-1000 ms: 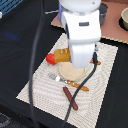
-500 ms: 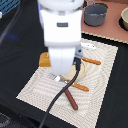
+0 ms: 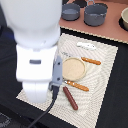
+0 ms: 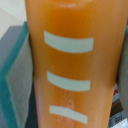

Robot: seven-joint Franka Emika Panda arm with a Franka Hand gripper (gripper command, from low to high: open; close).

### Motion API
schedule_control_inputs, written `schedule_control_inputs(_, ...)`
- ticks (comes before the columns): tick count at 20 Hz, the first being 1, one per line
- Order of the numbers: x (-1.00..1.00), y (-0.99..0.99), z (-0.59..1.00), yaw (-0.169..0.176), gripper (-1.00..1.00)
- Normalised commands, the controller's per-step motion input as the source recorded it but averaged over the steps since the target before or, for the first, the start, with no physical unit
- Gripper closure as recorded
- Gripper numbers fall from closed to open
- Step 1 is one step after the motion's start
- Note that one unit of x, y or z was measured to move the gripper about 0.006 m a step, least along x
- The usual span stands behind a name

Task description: Interact with the objects in diverse but meaningful ways.

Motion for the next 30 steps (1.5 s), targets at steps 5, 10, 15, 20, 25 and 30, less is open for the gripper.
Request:
schedule_control_inputs(5,-0.17,0.23,-0.27,0.000,1.00)
schedule_control_inputs(10,-0.17,0.22,-0.23,0.000,1.00)
schedule_control_inputs(15,-0.16,0.16,-0.10,0.000,1.00)
schedule_control_inputs(20,-0.18,0.09,-0.22,0.000,1.00)
schedule_control_inputs(25,-0.21,0.03,-0.35,0.000,1.00)
schedule_control_inputs(30,-0.22,0.03,-0.51,0.000,1.00)
